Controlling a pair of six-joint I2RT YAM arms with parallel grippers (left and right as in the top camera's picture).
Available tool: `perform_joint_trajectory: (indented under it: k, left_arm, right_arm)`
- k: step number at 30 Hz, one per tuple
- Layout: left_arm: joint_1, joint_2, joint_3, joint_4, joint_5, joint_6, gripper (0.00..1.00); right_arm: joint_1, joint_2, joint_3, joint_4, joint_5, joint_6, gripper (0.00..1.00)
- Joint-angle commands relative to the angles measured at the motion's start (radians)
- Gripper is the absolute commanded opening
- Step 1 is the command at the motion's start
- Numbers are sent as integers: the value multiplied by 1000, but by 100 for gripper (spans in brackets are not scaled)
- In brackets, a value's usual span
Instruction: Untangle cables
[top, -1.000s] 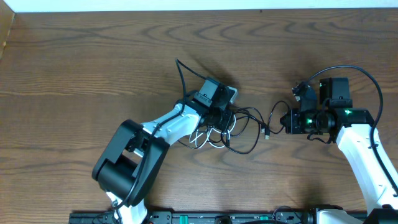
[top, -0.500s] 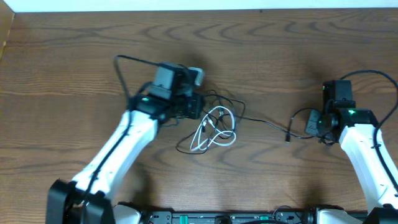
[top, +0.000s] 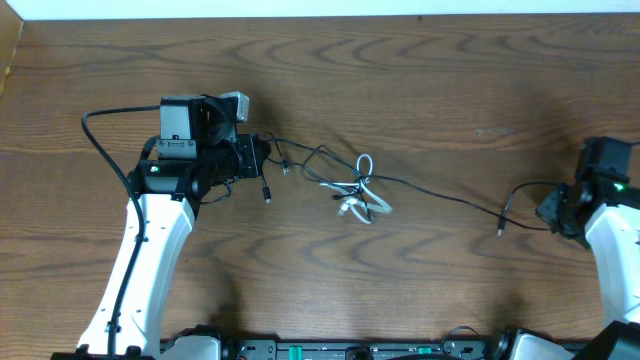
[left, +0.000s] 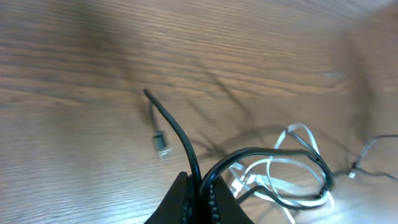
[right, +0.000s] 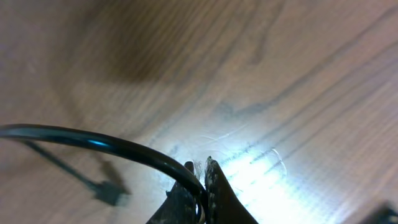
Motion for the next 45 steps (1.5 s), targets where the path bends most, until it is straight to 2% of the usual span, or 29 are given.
perform_joint_trajectory:
  k: [1,6,9,13,15,22,26,30,35,38,45]
  left_arm:
    - [-2,-14,-3,2,105,-2,8]
    - [-74,-14,-3,14,158,-1,8]
    - [-136,-14,-3,25,160,-1,8]
    - [-230,-14,-3,55,180,0,8]
    - [-276,-14,-3,85,209,3,8]
    - [-394,-14,-3,198,253,3,8]
    - [-425,-14,-3,202,248,3,8]
    - [-429,-14,-3,202,248,3,8]
    - [-429,-14,-3,202,248,3,8]
    - [-429,-14,-3,201,248,3,8]
    - [-429,-14,-3,201,249,3,8]
  right_arm:
    - [-27,-12,0,31,-140,-21,1]
    - [-4,-12,0,153,-642,-327,12]
    - [26,-12,0,193,-849,-420,22]
    - [80,-12,0,211,-937,-459,44]
    - [113,-12,0,211,-937,-476,49]
    - [261,-12,0,211,-937,-552,51]
    - [349,-12,0,211,-940,-575,53]
    - [428,-11,-1,211,-937,-581,52]
    - [510,-3,-1,212,-921,-580,43]
    - [550,11,-1,217,-916,-579,33]
    - [619,68,-1,268,-913,-557,29]
